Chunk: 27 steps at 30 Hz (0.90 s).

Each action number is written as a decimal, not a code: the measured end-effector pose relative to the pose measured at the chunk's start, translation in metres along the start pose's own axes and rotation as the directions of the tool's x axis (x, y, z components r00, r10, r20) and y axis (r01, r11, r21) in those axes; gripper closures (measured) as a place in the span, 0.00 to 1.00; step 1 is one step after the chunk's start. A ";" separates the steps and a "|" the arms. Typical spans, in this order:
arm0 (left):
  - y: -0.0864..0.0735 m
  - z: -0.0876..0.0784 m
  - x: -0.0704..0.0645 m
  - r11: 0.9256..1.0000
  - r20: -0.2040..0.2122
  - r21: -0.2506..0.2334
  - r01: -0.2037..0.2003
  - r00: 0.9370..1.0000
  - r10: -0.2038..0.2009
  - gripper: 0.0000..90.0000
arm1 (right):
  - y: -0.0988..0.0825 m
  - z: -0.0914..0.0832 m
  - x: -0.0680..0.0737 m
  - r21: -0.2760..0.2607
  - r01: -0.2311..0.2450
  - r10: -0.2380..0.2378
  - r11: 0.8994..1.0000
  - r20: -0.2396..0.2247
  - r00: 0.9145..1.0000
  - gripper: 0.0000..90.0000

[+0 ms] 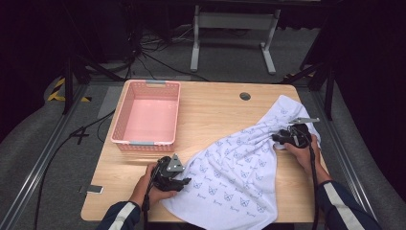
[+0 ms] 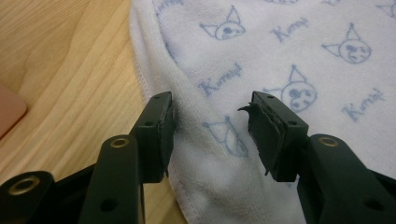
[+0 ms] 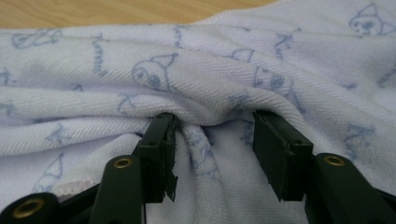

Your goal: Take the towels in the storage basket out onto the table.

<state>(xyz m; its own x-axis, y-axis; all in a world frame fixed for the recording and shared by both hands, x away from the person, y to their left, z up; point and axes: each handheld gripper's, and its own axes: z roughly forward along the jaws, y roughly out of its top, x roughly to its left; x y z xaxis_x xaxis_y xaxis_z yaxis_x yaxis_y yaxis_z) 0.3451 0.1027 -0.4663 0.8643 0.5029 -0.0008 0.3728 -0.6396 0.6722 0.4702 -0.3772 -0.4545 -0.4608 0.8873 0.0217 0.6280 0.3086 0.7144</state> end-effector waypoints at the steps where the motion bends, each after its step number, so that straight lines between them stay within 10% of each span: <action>1: -0.001 -0.001 -0.001 1.000 0.001 0.002 0.004 1.000 -0.004 0.56 | 0.005 0.006 0.000 -0.003 0.015 -0.015 1.000 0.003 1.000 0.55; 16: -0.005 -0.010 -0.043 0.998 0.063 0.040 -0.045 0.997 0.043 0.66 | 0.084 0.082 0.032 0.038 0.158 -0.156 0.987 -0.045 0.987 0.60; 18: -0.003 -0.009 -0.053 0.995 0.108 0.048 -0.087 0.991 0.082 0.67 | 0.088 0.086 0.038 0.042 0.181 -0.179 0.983 -0.045 0.983 0.64; 23: 0.003 -0.005 -0.080 0.981 0.256 0.046 -0.188 0.951 0.170 0.72 | 0.094 0.095 0.065 0.027 0.212 -0.208 0.977 -0.101 0.973 0.78; 27: 0.006 -0.004 -0.081 0.979 0.285 0.039 -0.201 0.941 0.182 0.73 | 0.089 0.085 0.073 0.057 0.272 -0.265 0.961 -0.110 0.958 0.94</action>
<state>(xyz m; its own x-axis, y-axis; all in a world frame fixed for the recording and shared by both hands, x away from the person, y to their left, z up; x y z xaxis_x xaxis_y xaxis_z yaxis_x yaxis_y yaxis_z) 0.2763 0.0604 -0.4593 0.9774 0.1914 -0.0894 0.2044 -0.7502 0.6289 0.5457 -0.2555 -0.4490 -0.6769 0.7304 -0.0916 0.5133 0.5576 0.6524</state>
